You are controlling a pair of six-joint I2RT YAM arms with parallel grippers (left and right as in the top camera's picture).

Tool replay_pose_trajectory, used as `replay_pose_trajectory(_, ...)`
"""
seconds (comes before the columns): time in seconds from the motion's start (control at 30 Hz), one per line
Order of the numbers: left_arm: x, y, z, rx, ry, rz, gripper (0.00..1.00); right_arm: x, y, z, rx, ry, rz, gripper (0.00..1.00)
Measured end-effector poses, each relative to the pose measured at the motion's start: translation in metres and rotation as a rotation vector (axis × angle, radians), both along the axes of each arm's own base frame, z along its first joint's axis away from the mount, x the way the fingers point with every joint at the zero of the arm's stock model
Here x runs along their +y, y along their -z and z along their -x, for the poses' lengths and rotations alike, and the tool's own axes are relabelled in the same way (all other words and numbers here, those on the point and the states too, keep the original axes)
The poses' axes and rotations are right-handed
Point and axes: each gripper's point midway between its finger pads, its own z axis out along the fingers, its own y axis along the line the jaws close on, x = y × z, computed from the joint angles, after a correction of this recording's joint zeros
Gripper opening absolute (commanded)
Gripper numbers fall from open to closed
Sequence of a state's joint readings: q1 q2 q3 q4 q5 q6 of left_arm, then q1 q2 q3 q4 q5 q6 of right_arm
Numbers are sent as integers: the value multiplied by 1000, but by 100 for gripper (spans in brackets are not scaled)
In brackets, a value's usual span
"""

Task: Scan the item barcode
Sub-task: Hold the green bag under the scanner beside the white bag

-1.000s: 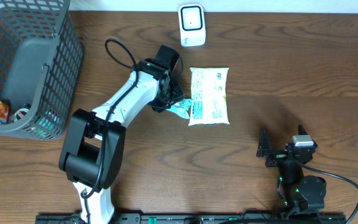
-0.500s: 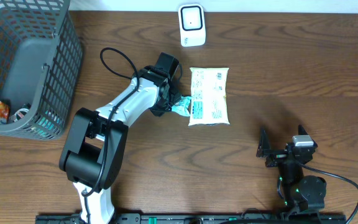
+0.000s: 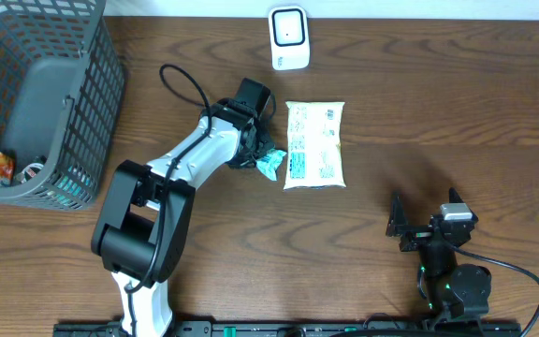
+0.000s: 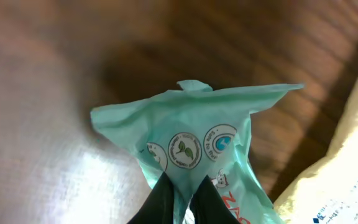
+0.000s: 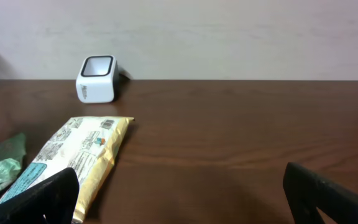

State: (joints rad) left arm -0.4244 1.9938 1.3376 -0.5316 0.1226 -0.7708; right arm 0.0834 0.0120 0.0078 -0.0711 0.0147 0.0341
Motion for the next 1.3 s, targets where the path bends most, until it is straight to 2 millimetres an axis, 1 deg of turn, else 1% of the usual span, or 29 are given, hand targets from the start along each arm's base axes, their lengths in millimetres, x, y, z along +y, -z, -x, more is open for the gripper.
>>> replay_pose_trajectory(0.2,-2,-6,-7,-79,304,-80,7,0,0,0,0,0,0,99)
replay_pose_trajectory(0.37,-7,-22,-24,-190,547,-149,7,0,0,0,0,0,0,99)
replay_pose_trajectory(0.53,-7,-28,-29,-241,701,-206,8,0,0,0,0,0,0,99)
replay_pose_trajectory(0.57,-7,-28,-29,-242,706,-208,8,0,0,0,0,0,0,99)
replay_pose_trajectory(0.67,-7,-28,-29,-248,736,-218,15,0,0,0,0,0,0,99)
replay_pose_trajectory(0.77,-6,-28,-29,-246,736,-221,36,0,0,0,0,0,0,99)
replay_pose_trajectory(0.83,-5,-27,-28,-235,706,-214,41,0,0,0,0,0,0,99)
replay_pose_trajectory(0.87,-5,-27,-27,-227,688,-210,51,0,0,0,0,0,0,99)
replay_pose_trajectory(0.9,-4,-26,-26,-219,670,-205,56,0,0,0,0,0,0,99)
replay_pose_trajectory(1.03,-9,-25,-20,-193,627,-154,57,0,0,0,0,0,0,99)
replay_pose_trajectory(1.17,-16,-26,-15,-179,623,-101,57,0,0,0,0,0,0,99)
replay_pose_trajectory(1.3,-19,-22,-6,-146,630,-84,57,0,0,0,0,0,0,99)
